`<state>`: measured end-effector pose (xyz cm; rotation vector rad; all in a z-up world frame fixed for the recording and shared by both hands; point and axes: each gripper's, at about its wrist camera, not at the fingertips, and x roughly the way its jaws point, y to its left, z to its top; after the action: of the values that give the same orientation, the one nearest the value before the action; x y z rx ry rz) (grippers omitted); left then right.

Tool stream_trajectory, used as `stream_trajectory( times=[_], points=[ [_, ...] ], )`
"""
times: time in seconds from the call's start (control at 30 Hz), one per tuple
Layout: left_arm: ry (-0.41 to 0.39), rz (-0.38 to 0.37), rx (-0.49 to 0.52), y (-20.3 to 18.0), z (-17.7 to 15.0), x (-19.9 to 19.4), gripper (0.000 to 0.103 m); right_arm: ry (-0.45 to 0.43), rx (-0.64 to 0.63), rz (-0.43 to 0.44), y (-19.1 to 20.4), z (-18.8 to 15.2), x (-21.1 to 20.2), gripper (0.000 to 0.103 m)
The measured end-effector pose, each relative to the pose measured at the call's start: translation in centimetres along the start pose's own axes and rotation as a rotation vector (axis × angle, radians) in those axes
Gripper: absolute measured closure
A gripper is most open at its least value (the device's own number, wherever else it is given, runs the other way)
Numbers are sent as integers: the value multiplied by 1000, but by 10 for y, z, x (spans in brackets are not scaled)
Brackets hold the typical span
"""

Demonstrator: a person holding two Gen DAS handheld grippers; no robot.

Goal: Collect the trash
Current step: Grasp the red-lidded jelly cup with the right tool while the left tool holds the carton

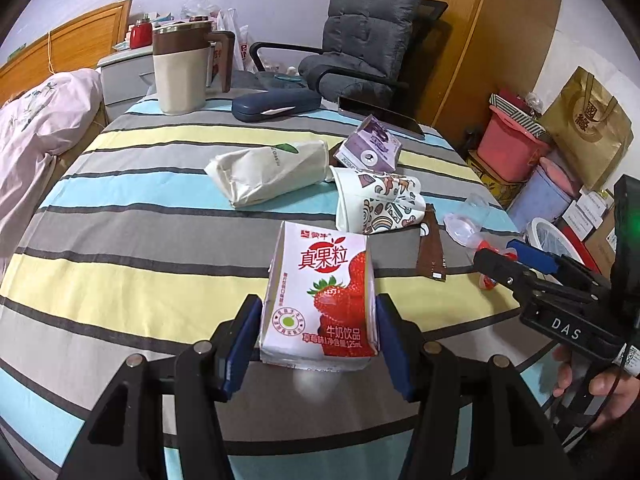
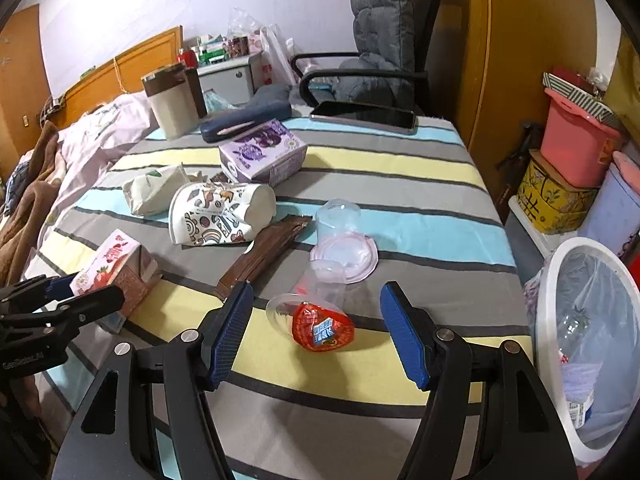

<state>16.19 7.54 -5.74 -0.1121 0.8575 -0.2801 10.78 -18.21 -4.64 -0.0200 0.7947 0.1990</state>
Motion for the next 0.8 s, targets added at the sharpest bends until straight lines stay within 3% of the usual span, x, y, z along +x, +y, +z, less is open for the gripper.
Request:
stream_trajectory(
  times=[0.4,0.7,0.8],
  points=[
    [-7,19,-9,2,7,5,30,37,23,-15,-1,1,7,35],
    [9,26,7,1,9,13,31,37,22,-11,1,2,8,53],
    [14,25,12,-1,9,13,42,32,22,-7,1,2,7,56]
  ],
)
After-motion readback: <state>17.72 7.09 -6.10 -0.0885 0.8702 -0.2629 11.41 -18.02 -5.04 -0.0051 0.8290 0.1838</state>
